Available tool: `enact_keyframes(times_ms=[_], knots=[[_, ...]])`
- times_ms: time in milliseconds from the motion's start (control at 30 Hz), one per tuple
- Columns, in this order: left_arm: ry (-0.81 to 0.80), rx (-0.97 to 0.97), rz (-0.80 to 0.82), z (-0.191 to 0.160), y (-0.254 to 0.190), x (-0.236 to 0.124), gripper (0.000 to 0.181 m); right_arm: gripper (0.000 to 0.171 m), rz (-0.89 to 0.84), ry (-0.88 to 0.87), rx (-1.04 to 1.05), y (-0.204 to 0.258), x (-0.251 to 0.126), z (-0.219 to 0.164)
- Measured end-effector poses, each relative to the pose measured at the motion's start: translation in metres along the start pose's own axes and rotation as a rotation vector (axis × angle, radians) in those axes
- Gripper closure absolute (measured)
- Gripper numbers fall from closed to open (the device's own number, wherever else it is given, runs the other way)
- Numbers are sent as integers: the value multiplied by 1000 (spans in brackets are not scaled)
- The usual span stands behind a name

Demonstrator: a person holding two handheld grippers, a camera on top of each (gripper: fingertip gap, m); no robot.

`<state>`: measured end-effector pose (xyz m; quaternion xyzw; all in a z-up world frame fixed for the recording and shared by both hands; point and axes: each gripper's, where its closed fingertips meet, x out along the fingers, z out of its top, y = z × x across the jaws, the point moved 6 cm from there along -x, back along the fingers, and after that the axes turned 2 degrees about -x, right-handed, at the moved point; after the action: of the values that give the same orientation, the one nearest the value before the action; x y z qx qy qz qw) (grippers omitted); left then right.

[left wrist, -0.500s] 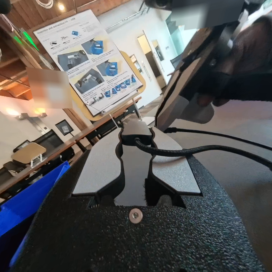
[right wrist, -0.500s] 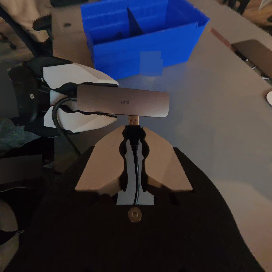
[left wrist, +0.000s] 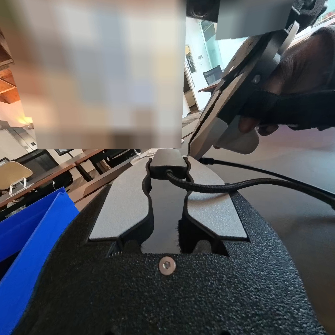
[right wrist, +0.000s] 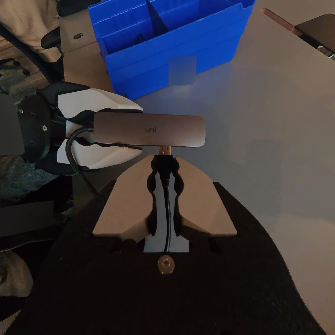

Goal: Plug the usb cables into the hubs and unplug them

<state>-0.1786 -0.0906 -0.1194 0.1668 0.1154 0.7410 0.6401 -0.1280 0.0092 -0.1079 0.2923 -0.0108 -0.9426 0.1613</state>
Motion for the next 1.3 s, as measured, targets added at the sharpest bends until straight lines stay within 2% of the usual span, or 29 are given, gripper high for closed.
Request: enact_keyframes(times_ms=[267,433,733,1000,1067,1300], knots=[[6,285,-21,4,-12,-2,147,157,-25,-106,-86,4,-4,-12],[37,394,-41,3,-20,2,147,157,-42,-134,-95,1,-2,-21],[59,425,-135,2,-20,1,146,158,19,-136,-100,1,5,-27],[18,197,-155,0,-7,-2,146,158,104,-176,-17,0,7,-23],[29,199,-162,-1,-7,-2,146,158,94,-157,-37,1,8,-22],[-59,-216,-78,12,17,-1,147,157,106,-220,-7,5,-1,2]])
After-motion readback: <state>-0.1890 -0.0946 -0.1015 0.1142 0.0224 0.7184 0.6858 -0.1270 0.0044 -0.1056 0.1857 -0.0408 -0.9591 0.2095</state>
